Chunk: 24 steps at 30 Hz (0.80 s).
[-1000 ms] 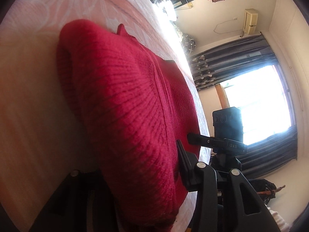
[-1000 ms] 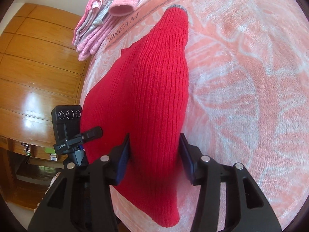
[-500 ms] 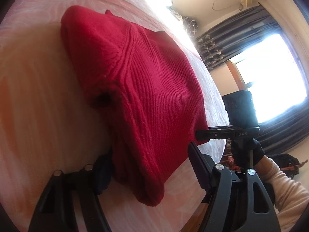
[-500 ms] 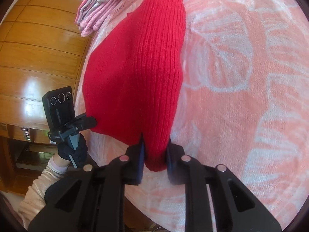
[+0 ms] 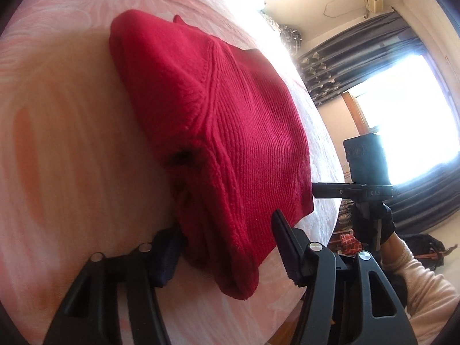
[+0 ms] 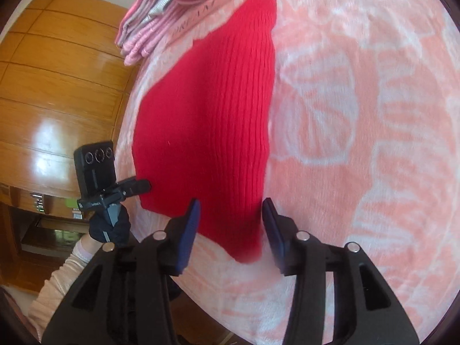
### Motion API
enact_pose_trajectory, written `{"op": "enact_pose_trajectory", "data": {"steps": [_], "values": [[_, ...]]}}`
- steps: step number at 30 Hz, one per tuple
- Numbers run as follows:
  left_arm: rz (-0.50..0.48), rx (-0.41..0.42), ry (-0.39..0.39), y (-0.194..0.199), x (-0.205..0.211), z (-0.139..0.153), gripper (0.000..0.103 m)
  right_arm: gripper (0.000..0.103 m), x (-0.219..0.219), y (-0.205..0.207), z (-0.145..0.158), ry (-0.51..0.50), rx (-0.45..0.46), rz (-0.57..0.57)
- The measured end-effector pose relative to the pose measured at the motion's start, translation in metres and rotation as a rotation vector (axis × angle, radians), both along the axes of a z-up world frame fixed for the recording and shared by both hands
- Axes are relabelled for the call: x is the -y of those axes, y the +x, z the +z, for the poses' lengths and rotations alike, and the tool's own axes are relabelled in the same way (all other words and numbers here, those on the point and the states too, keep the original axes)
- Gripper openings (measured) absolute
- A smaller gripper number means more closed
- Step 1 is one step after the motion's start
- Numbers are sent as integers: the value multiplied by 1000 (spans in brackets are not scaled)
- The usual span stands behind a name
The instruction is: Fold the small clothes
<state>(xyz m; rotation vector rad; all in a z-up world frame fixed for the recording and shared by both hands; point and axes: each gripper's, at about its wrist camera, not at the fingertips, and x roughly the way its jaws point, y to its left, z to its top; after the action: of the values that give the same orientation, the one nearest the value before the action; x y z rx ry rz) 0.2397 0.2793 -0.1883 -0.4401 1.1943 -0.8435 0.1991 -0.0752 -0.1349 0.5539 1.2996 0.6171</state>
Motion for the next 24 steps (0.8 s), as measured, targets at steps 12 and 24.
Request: {"op": "enact_pose_trajectory", "data": {"steps": [12,24], "values": [[140,136,3,68,-20,33,62,42,4,99,4,-83,86,-190],[173,128,50,56,11,24,65,48,6,101,-16,-117,54,-237]]}}
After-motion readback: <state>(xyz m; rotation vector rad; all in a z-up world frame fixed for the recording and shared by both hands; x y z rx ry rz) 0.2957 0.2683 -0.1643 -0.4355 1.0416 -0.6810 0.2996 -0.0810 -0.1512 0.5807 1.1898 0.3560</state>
